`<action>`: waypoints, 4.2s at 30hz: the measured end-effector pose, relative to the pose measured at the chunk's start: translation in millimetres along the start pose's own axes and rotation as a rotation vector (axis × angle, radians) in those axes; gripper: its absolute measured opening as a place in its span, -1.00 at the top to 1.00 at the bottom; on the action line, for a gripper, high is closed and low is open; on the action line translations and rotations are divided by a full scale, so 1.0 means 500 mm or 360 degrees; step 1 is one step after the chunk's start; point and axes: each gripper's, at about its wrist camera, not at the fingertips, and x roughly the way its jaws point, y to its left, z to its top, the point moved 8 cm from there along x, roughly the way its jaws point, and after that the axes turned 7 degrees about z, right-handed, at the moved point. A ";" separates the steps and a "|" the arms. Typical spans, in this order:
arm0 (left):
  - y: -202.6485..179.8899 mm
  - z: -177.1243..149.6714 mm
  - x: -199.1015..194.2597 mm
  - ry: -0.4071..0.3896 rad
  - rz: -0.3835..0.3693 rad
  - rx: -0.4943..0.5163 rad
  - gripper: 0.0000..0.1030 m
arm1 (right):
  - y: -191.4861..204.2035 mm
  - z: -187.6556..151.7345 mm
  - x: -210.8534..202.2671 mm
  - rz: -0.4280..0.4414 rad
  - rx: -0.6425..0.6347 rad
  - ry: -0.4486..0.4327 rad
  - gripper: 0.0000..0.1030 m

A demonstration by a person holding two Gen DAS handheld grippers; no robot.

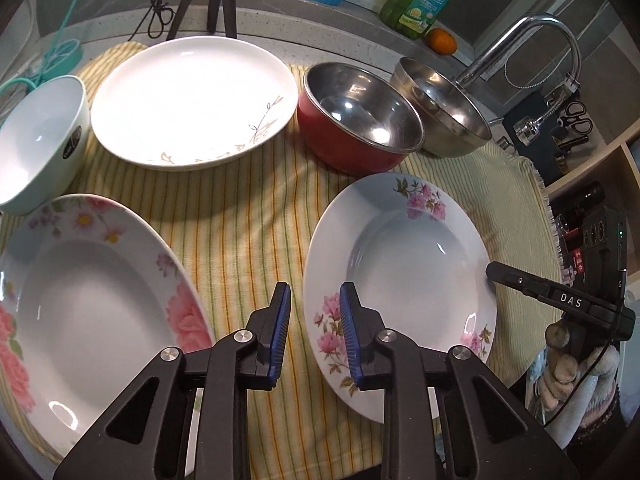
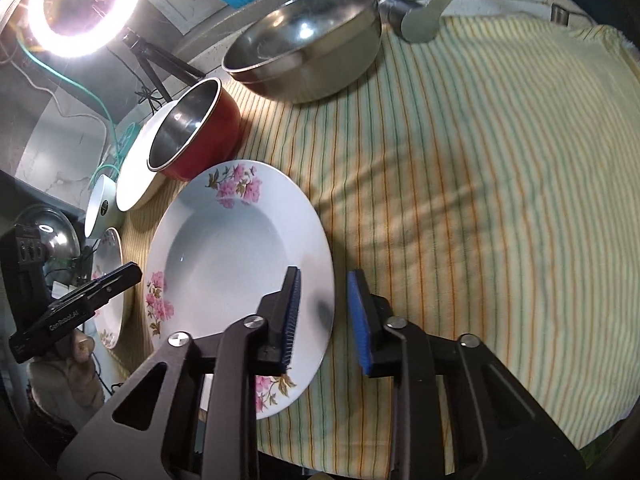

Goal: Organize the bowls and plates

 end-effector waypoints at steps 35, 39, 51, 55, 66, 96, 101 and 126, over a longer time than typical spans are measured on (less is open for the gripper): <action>-0.001 -0.038 0.009 0.0068 0.0005 0.0008 0.68 | 0.017 -0.040 0.021 0.0088 0.0030 0.0113 0.62; -0.003 -0.049 0.003 0.0068 0.0017 0.0024 0.68 | 0.022 -0.055 0.020 0.0092 0.0035 0.0122 0.62; -0.005 -0.071 -0.005 0.0066 0.0030 0.0045 0.68 | 0.030 -0.088 0.014 0.0092 0.0034 0.0133 0.61; -0.005 -0.073 -0.007 0.0065 0.0035 0.0046 0.68 | 0.031 -0.093 0.014 0.0088 0.0027 0.0135 0.61; -0.002 -0.076 -0.007 0.0062 0.0038 0.0045 0.68 | 0.032 -0.097 0.017 0.0082 0.0015 0.0146 0.60; 0.075 -0.052 -0.123 -0.0244 0.0176 -0.0070 -0.08 | 0.120 -0.045 -0.035 0.0057 -0.0172 -0.0052 -0.10; 0.136 -0.058 -0.154 -0.0293 0.0232 -0.0182 -0.08 | 0.183 -0.036 -0.012 0.0111 -0.0262 -0.0017 -0.10; 0.408 -0.121 -0.161 -0.0235 0.0271 -0.0681 0.18 | 0.424 -0.045 0.198 0.0323 -0.0446 0.0299 0.15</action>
